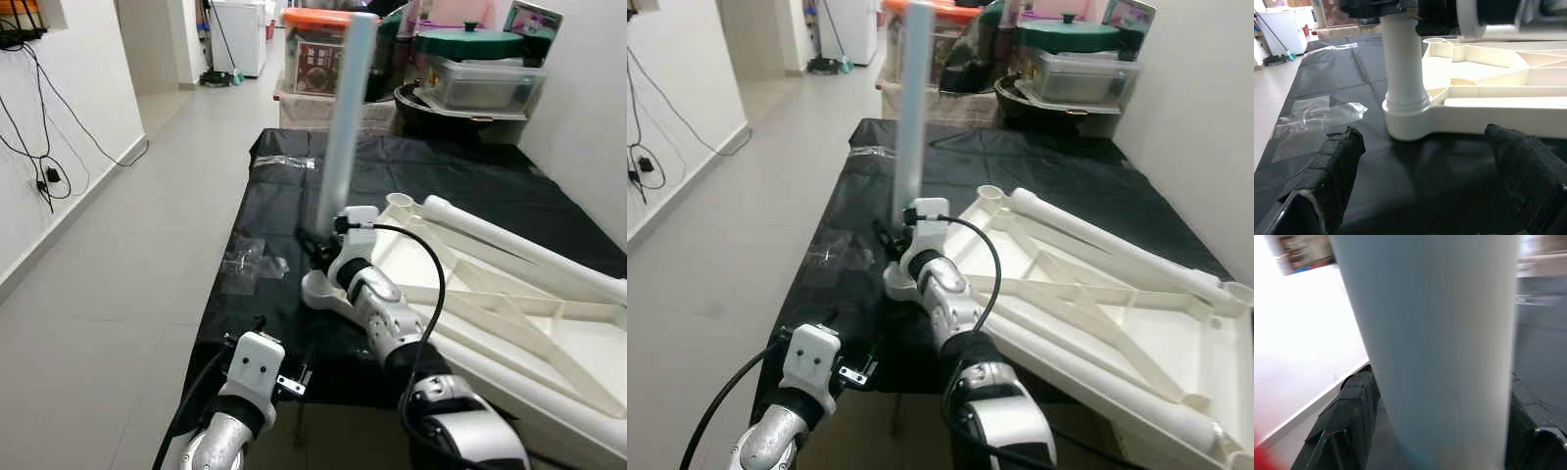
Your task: Building children table
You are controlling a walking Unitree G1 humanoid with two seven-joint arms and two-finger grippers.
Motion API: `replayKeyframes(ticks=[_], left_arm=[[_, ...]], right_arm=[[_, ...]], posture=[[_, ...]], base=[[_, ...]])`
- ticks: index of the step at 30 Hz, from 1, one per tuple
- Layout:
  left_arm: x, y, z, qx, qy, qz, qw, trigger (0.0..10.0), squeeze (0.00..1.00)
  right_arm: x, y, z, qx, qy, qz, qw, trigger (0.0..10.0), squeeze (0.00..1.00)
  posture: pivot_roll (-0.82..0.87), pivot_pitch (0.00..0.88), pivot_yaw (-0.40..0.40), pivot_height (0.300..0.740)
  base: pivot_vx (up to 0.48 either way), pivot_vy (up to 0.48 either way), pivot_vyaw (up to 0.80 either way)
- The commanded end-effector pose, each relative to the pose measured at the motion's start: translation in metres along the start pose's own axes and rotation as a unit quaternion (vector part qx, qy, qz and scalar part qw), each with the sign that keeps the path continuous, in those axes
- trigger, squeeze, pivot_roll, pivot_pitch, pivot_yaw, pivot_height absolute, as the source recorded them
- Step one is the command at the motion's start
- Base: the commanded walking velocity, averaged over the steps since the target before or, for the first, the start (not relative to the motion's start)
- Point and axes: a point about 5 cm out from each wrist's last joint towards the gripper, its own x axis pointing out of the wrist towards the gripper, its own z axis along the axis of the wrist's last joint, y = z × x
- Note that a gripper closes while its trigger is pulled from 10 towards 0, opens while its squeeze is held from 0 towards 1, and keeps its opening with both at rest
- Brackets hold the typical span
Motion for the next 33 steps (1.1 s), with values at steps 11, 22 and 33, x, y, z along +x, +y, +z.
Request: replayKeyframes(ticks=[11,22,33], left_arm=[[-0.001,-0.001,0.001,0.002,0.0,-0.001,1.0,10.0,0.0],[-0.001,-0.002,0.002,0.001,0.0,0.0,1.0,10.0,0.0],[-0.001,0.0,0.002,0.001,0.0,-0.001,1.0,10.0,0.0]], right_arm=[[0.005,0.024,0.005,-0.062,0.094,0.269,0.957,0.0,0.0],[0.016,0.022,0.005,-0.072,0.057,0.143,0.985,0.0,0.0],[-0.012,-0.043,0.012,-0.009,-0.023,-0.407,0.913,0.0,0.0]], posture=[[0.07,0.0,-0.101,0.74],[0.07,0.0,-0.106,0.74],[0.06,0.0,-0.097,0.74]], base=[[0.0,0.0,0.0],[0.0,0.0,0.0],[0.0,0.0,0.0]])
